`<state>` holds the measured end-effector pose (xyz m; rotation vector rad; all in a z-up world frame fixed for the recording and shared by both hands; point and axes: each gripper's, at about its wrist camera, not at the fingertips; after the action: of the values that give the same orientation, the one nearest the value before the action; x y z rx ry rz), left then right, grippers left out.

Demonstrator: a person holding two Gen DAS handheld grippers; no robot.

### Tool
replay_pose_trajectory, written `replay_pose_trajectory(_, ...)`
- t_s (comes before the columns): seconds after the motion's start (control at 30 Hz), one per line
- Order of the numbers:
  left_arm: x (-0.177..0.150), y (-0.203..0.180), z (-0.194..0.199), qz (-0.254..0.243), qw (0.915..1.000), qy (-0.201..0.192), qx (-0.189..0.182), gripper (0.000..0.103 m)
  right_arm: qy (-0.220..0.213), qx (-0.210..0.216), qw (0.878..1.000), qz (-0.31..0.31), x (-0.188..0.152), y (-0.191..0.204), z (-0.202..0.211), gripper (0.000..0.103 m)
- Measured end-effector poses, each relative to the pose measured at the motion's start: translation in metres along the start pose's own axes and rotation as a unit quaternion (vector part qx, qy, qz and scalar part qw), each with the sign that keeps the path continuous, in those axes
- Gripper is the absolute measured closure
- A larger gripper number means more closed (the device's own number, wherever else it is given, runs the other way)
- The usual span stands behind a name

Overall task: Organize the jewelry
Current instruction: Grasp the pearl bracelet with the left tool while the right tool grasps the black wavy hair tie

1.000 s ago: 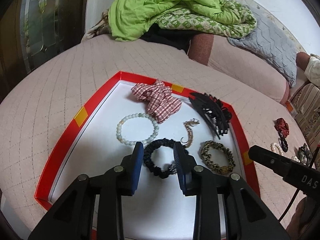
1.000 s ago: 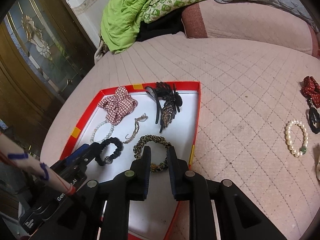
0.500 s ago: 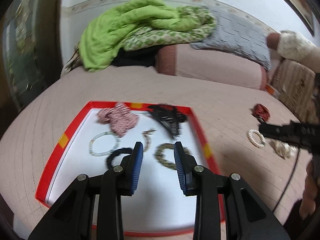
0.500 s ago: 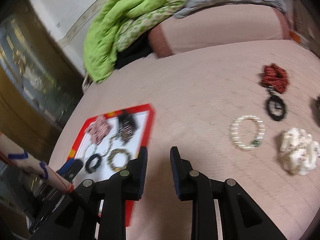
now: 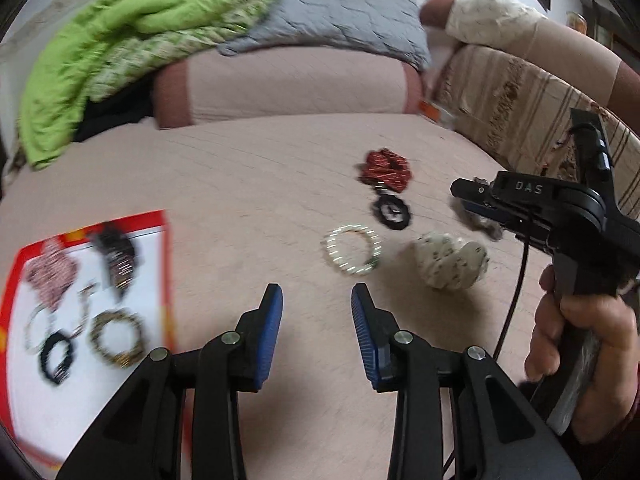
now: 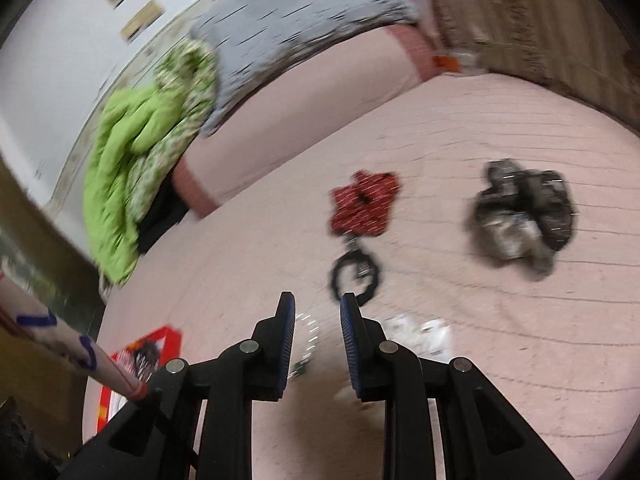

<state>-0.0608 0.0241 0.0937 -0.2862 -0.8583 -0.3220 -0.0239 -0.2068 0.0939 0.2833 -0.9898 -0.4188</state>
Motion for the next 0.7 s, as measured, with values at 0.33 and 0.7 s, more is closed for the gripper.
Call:
replay_pose_trajectory(0.33,0.006,-0.043,-0.09,-0.033,0.9952,0.085,-0.035,0.068,-0.019,-0.013,0.998,-0.066,0.015,-0.036,0.008,0.077)
replay_pose_trajectory(0.7,-0.001,-0.049,-0.134,-0.071,0.9931,0.093,-0.01,0.092,-0.021,-0.013,0.998,-0.059,0.021,-0.04,0.004,0.075)
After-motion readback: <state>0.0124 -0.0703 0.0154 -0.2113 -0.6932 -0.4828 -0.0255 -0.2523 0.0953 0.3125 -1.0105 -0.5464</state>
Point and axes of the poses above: each gripper's, at about its wrist camera, not at the fingertips, and z roughly against the way its jaws point, y to its left, x to its top, and after that the axes turned 8 degrees about -y, right-handed
